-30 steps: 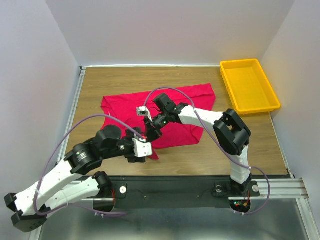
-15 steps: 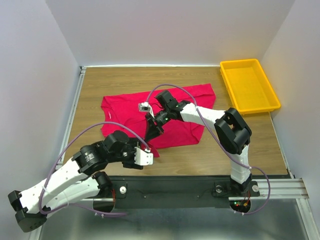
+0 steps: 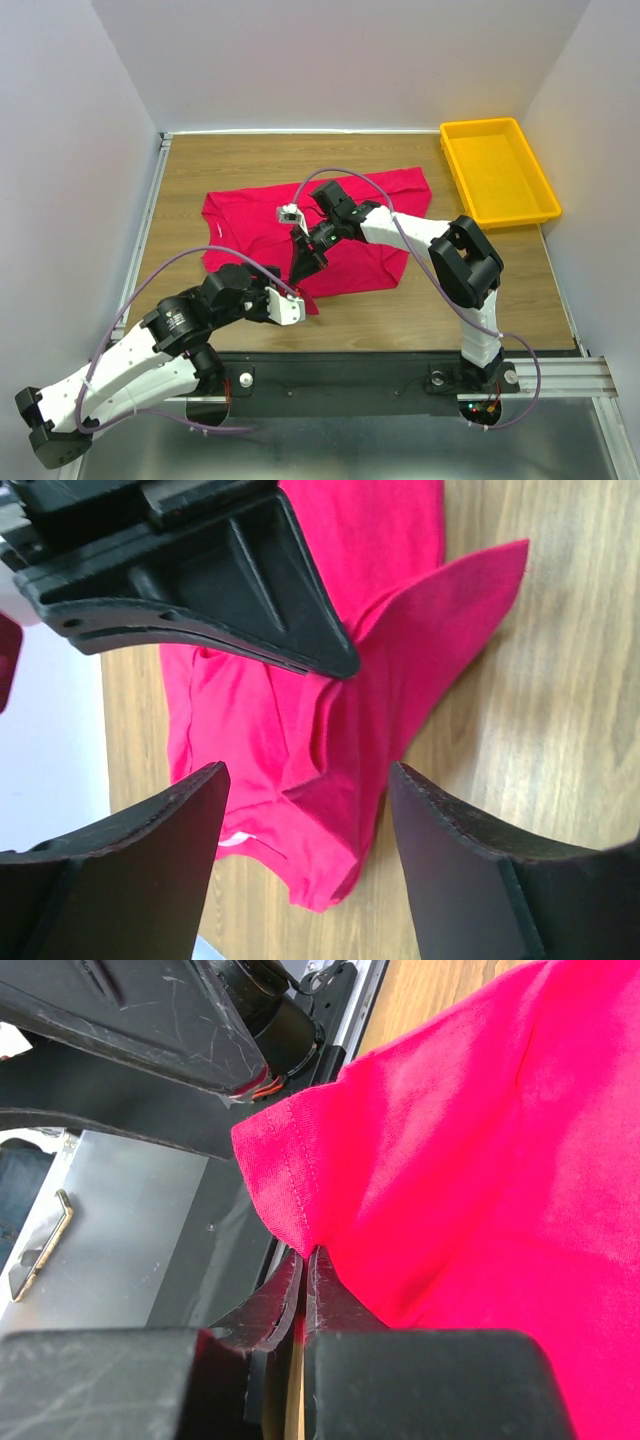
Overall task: Fold and stack the t-shirts
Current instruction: Fold the tshirt
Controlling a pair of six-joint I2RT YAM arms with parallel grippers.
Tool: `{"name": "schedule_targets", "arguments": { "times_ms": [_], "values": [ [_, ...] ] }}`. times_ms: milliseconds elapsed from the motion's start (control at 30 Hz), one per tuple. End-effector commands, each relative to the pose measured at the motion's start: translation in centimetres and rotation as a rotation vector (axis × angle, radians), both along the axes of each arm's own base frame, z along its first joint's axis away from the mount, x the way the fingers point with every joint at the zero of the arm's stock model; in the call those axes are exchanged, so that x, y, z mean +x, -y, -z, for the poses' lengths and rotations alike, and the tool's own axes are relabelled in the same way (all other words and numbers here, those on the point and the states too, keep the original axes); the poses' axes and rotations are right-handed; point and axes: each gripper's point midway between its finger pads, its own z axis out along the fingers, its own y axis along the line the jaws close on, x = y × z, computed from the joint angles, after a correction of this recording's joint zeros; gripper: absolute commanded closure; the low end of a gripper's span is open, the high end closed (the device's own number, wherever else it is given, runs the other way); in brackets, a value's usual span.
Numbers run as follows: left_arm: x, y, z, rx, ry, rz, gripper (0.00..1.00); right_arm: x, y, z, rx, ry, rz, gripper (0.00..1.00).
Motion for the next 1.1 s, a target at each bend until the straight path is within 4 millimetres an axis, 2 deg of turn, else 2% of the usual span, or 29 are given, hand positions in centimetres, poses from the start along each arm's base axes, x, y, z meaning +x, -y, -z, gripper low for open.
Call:
{"name": "schedule_targets", "arguments": {
  "times_ms": [0, 200, 267, 367, 400, 433, 533, 600, 667, 700, 733, 767, 800, 867, 900, 933, 967, 1000, 1033, 1067],
  "values": [
    [0.9, 0.7, 0.0, -0.013, 0.036, 0.0, 0.26, 0.0, -0.4, -1.7, 0.054, 0.011, -0.027, 0.99],
    [1.4, 1.0, 0.6, 0.009, 0.041, -0.002, 0.36, 0.0, -0.4, -1.8, 0.055, 0.008, -0.029, 0.99],
    [1.6, 1.0, 0.6, 0.017, 0.045, -0.006, 0.46, 0.0, -0.4, -1.7, 0.055, 0.006, -0.03, 1.0],
    [1.8, 0.9, 0.9, 0.025, 0.048, -0.018, 0.69, 0.0, -0.4, -1.8, 0.055, 0.004, -0.031, 0.99],
    [1.9, 0.9, 0.7, 0.021, 0.057, -0.022, 0.84, 0.0, -0.4, -1.8, 0.057, 0.008, -0.03, 0.99],
    [2.0, 0.8, 0.7, 0.02, 0.063, -0.025, 0.9, 0.0, -0.3, -1.7, 0.054, 0.005, -0.03, 0.99],
    [2.1, 0.7, 0.6, 0.017, 0.072, -0.031, 1.0, -0.1, -0.3, -1.8, 0.054, 0.005, -0.03, 0.99],
    [2.0, 0.7, 0.6, 0.022, 0.063, -0.03, 1.0, 0.0, -0.3, -1.7, 0.052, 0.004, -0.028, 0.97],
    [1.9, 0.7, 0.7, 0.02, 0.059, -0.031, 1.0, 0.1, -0.4, -1.7, 0.043, 0.009, -0.017, 0.88],
    [1.8, 0.6, 0.5, 0.013, 0.058, -0.033, 1.0, 0.2, -0.4, -2.0, 0.042, 0.017, -0.01, 0.67],
    [1.7, 0.6, 0.6, 0.011, 0.054, -0.032, 1.0, 0.8, -0.6, -1.8, 0.024, 0.041, 0.02, 0.6],
    [1.6, 0.6, 0.5, 0.003, 0.049, -0.031, 1.0, 1.4, -0.6, -2.4, 0.016, 0.075, 0.054, 0.51],
    [1.5, 0.5, 0.4, -0.002, 0.046, -0.031, 1.0, 2.2, -0.6, -2.5, -0.006, 0.113, 0.098, 0.46],
    [1.3, 0.5, 0.3, -0.012, 0.039, -0.032, 1.0, 4.9, 0.4, -2.5, -0.055, 0.244, 0.207, 0.37],
    [1.1, 0.5, 0.3, -0.019, 0.036, -0.031, 1.0, 6.6, 1.7, -2.6, -0.081, 0.278, 0.265, 0.32],
    [1.0, 0.5, 0.3, -0.025, 0.028, -0.028, 1.0, 7.9, 2.9, -3.6, -0.101, 0.349, 0.334, 0.3],
    [0.9, 0.6, 0.2, -0.033, 0.029, -0.027, 1.0, 8.6, 4.2, -3.6, -0.112, 0.394, 0.349, 0.29],
    [0.8, 0.7, 0.1, -0.041, 0.025, -0.019, 1.0, 10.2, 6.6, -4.3, -0.138, 0.449, 0.422, 0.29],
    [0.7, 0.7, 0.1, -0.045, 0.025, -0.018, 1.0, 10.8, 7.9, -4.1, -0.146, 0.512, 0.428, 0.29],
    [0.7, 0.8, 0.0, -0.052, 0.024, -0.016, 1.0, 11.5, 10.1, -4.0, -0.173, 0.545, 0.456, 0.29]
  ]
}}
